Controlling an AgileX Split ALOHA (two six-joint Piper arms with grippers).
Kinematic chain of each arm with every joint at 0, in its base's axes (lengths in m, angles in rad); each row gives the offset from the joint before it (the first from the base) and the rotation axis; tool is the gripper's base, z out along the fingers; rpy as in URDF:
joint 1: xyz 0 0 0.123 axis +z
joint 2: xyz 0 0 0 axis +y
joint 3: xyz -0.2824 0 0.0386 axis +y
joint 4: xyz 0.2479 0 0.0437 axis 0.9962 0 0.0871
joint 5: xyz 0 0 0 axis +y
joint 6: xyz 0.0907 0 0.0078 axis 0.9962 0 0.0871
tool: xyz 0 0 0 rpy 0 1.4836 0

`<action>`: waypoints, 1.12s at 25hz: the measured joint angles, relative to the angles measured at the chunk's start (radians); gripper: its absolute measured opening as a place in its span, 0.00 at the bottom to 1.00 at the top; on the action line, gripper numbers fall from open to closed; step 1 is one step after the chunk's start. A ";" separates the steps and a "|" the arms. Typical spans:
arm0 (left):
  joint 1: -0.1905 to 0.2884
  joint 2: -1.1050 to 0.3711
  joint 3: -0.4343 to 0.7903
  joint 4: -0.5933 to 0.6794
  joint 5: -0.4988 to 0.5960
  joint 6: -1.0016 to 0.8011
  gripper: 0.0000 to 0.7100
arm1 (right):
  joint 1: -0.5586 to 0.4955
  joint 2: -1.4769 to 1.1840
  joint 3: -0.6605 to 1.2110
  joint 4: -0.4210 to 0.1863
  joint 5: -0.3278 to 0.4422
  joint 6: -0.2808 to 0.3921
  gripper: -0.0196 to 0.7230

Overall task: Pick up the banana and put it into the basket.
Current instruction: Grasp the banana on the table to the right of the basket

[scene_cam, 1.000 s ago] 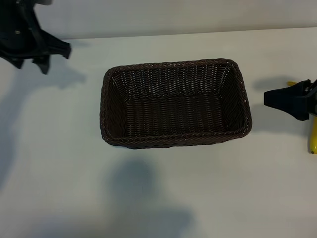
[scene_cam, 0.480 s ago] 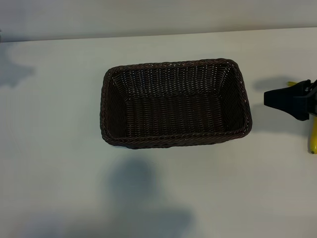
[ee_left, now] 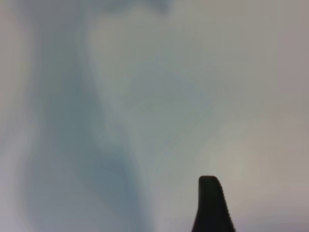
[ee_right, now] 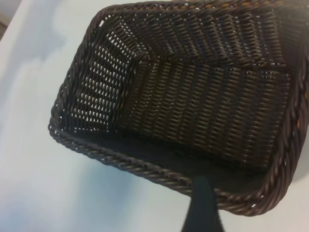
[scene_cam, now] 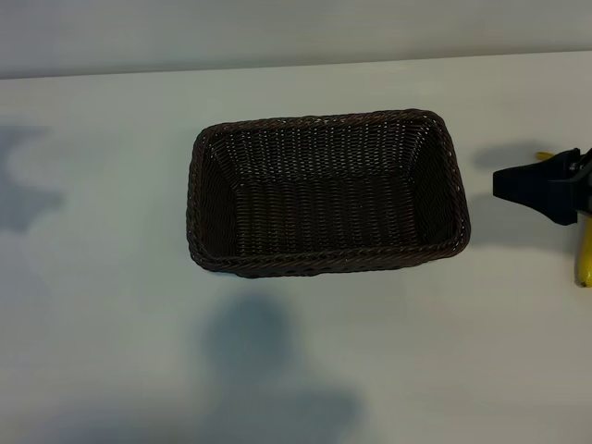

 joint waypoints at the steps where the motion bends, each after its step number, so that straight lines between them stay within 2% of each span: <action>1: 0.000 -0.059 0.041 0.000 -0.019 -0.001 0.71 | 0.000 0.000 0.000 0.000 0.000 0.000 0.76; 5: 0.000 -0.294 0.210 0.000 -0.094 -0.001 0.70 | 0.000 0.000 0.000 0.000 0.000 0.000 0.76; 9: 0.000 -0.539 0.348 -0.005 -0.105 -0.001 0.70 | 0.000 0.000 0.000 0.000 0.000 0.000 0.76; 13: 0.000 -0.706 0.454 -0.006 -0.130 -0.001 0.70 | 0.000 0.000 0.000 0.000 0.000 0.000 0.76; 20: 0.000 -0.889 0.586 -0.006 -0.142 -0.001 0.70 | 0.000 0.000 0.000 0.000 0.000 0.000 0.76; 28: 0.000 -0.926 0.616 -0.006 -0.117 -0.001 0.70 | 0.000 0.000 0.000 0.000 0.000 0.000 0.76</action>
